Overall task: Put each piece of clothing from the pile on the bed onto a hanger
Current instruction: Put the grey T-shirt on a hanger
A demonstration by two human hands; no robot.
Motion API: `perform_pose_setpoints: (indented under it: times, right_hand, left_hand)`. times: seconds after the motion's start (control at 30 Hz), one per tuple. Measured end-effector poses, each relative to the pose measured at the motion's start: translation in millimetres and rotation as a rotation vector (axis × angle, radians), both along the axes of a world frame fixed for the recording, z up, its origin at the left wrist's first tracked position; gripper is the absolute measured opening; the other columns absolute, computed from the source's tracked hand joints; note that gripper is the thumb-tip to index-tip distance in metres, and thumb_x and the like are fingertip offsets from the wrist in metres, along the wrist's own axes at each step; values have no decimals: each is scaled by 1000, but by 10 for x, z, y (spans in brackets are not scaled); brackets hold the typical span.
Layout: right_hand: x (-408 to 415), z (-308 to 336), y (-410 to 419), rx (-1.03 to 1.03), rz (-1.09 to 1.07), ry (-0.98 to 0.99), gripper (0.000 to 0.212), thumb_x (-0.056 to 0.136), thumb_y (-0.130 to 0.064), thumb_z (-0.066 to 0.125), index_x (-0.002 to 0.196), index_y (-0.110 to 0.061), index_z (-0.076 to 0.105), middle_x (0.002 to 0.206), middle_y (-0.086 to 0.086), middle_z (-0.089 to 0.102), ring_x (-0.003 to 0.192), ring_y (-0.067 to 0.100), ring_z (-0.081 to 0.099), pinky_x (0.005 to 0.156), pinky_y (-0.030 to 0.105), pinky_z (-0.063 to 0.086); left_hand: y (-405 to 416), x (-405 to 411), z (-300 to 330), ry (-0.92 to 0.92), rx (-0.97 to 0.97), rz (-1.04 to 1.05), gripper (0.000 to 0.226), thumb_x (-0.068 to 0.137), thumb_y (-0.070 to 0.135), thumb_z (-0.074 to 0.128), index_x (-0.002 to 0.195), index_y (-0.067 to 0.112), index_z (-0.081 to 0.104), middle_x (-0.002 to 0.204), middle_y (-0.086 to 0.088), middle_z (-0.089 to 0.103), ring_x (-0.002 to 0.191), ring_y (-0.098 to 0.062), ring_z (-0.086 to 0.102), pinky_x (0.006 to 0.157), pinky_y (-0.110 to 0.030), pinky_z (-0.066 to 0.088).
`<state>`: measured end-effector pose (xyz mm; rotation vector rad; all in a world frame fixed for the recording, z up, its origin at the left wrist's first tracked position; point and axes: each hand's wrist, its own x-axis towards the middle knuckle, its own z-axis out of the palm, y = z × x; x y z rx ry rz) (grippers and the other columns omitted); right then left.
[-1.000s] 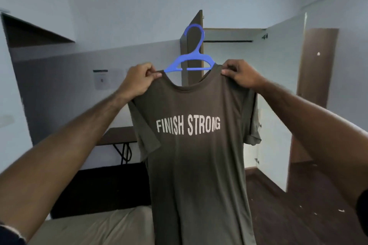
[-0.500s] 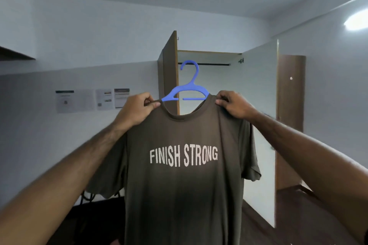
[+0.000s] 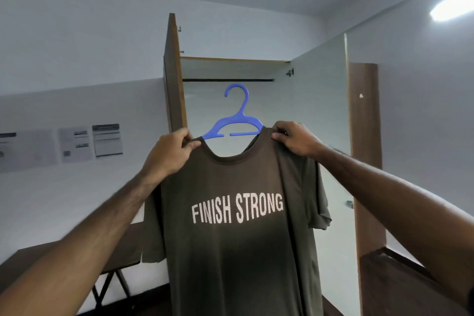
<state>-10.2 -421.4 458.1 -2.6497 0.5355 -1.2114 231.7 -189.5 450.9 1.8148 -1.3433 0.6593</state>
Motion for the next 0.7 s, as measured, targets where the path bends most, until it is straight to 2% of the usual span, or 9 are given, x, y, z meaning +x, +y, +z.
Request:
perform_pose_setpoints:
  times: [0.13,0.2,0.27,0.33,0.37,0.43,0.53,0.7]
  right_hand:
    - [351,-82,-996,-23,13,-26,9,100,-18,58,95,-13,64,88,-1,64,88,22,59,67,25,30]
    - [538,-112,-1538,-51,20,-28,9,99,-19,58,102,-12,63,95,2,67,93,25,61,72,27,33]
    - [751,-123,-2106,-125,13,4,27,97,-24,60,123,-14,59,119,7,66,112,29,60,88,34,43]
    - [972,-98,-2631,-236,-55,95,53,94,-32,61,143,-22,44,143,4,51,129,30,48,105,47,40]
    - [1087,-65,-2872,-294,-77,121,61,93,-34,60,148,-24,37,149,2,43,133,30,43,108,49,37]
    - [1331,-5,-3289,-371,-65,120,64,92,-34,59,150,-25,33,151,-1,37,135,30,40,109,50,35]
    - [1725,-65,-3776,-385,-14,149,61,90,-30,58,147,-26,36,150,-2,36,137,27,38,107,51,37]
    - [2500,-240,-4647,-418,61,176,60,89,-27,57,145,-29,38,148,-6,37,133,25,41,106,47,37]
  left_hand:
    - [-944,247,-114,-118,22,123,26,98,44,56,92,19,52,73,1,62,68,-24,58,63,-39,48]
    - [-1434,355,-136,-162,17,182,27,99,45,53,93,18,52,71,1,60,66,-26,57,62,-37,45]
    - [-1922,470,-93,-180,29,245,28,100,45,52,93,18,51,70,1,60,65,-27,57,61,-37,45]
    - [-2393,621,20,-189,34,302,28,101,45,50,93,18,50,68,2,59,64,-27,58,59,-35,45]
    - [-2631,702,97,-189,28,335,28,101,45,50,93,18,49,69,2,59,65,-28,59,58,-35,44]
    - [-3063,859,264,-191,8,403,28,101,44,48,93,18,48,75,-2,62,72,-34,60,60,-36,42]
    - [-3607,1077,428,-188,-6,473,26,102,41,49,95,17,48,86,-10,66,77,-38,59,63,-37,38]
    - [-4493,1642,501,-240,-26,592,25,102,38,50,92,15,47,85,-16,66,75,-40,59,63,-38,40]
